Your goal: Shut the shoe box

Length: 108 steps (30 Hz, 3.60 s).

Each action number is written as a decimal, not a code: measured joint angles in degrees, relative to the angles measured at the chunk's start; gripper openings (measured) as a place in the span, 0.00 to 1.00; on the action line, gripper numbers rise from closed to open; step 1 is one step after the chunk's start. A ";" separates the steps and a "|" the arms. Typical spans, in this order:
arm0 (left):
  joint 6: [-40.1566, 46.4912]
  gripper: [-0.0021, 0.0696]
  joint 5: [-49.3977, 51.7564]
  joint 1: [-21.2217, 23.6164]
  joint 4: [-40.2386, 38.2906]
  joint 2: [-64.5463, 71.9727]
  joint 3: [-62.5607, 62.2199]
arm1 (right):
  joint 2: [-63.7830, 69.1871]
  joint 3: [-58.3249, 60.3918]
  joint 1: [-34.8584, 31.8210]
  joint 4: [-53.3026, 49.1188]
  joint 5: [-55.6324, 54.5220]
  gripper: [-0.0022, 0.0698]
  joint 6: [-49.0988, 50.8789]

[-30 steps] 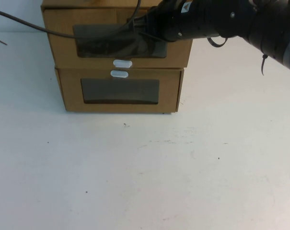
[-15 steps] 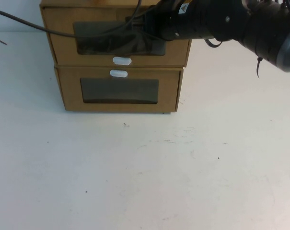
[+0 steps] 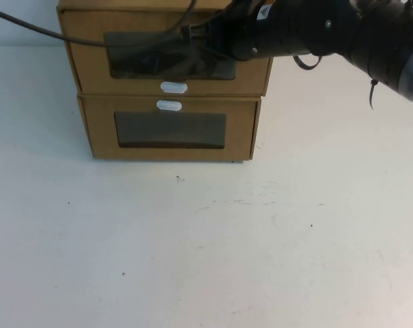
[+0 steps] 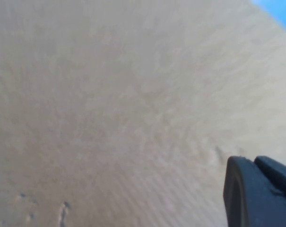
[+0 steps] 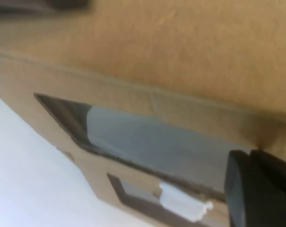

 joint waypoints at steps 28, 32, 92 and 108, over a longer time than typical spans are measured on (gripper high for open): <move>4.13 0.03 -13.21 0.00 6.66 -41.43 37.55 | -49.54 26.93 -0.73 -5.26 25.22 0.01 2.51; 6.41 0.03 -22.77 0.00 6.52 -55.04 55.47 | -63.85 38.82 -0.73 -6.69 26.11 0.01 5.55; 7.06 0.03 -59.01 0.00 0.13 -105.36 127.31 | -109.21 105.29 -1.11 -14.74 -16.70 0.01 11.70; 6.95 0.03 -59.01 0.00 0.13 -105.36 127.40 | -110.02 106.21 -26.53 -16.17 -16.76 0.01 11.70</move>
